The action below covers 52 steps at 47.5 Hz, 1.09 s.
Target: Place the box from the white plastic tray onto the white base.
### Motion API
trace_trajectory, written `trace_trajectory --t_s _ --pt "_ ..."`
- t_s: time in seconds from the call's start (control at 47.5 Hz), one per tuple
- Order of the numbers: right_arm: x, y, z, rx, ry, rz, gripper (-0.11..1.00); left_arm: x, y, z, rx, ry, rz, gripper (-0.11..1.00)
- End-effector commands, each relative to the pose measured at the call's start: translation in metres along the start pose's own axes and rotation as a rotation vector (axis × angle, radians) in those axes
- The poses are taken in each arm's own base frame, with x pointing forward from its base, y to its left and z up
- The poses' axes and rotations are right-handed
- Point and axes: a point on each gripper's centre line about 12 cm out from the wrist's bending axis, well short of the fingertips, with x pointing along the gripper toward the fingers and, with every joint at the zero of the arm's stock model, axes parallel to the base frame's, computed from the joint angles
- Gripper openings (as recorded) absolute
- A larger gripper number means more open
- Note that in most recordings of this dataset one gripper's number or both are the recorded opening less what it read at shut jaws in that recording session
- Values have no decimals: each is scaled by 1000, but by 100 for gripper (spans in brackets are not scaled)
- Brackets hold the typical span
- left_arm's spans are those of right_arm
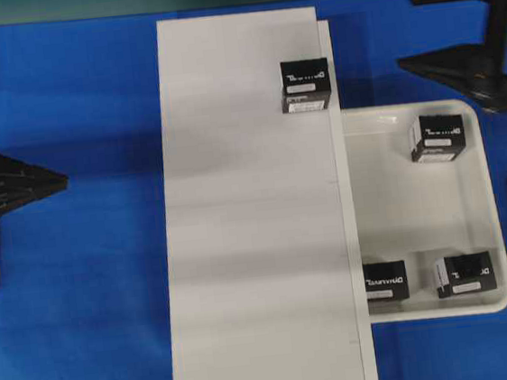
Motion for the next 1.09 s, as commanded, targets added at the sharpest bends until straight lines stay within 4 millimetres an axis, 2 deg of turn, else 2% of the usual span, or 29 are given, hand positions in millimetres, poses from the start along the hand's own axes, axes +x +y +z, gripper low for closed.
trace_trajectory --t_s 0.0,0.189,0.336,0.736,1.073 --pt "-20 2 -2 14 -71 5 98 1 1 5 1 -12 4 -7" --pt "-49 9 -18 53 -189 32 98 3 1 3 1 -5 3 -7" --pt "-58 13 -27 62 -253 54 98 3 1 4 3 -8 3 -7" --pt "-71 14 -48 66 -279 66 98 2 1 4 3 -5 5 -7" --pt "-66 15 -60 64 -244 65 98 1 3 5 1 -10 17 -7"
